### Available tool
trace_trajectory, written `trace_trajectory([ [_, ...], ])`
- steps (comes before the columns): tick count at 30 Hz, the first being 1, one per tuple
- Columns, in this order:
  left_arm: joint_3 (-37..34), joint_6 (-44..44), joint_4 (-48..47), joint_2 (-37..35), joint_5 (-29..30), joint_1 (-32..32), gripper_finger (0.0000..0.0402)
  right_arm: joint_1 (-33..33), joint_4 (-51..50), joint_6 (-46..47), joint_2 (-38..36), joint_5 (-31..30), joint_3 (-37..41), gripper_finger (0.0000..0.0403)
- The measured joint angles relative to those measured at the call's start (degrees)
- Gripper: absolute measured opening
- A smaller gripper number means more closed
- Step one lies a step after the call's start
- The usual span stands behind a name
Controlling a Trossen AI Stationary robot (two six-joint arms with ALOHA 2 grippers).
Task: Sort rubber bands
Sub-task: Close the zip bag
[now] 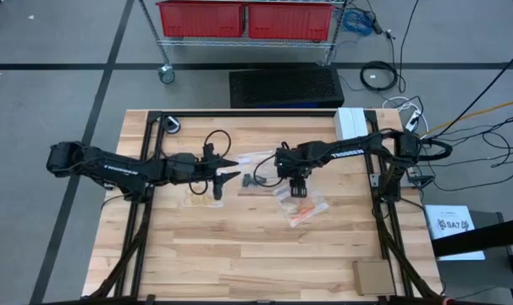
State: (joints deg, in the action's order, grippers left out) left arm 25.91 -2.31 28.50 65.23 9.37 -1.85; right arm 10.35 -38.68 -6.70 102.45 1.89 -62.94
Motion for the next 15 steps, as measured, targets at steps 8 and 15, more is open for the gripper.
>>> trace_trajectory([
  [8,0.0,1.14,0.84,0.0,0.78,0.0,0.0157,-1.65,0.53,-1.51,0.0,3.3,0.0,0.0012],
  [15,0.0,1.09,0.53,0.0,0.84,0.07,0.0157,-2.38,-1.4,-0.16,0.0,4.43,-1.25,0.0011],
])
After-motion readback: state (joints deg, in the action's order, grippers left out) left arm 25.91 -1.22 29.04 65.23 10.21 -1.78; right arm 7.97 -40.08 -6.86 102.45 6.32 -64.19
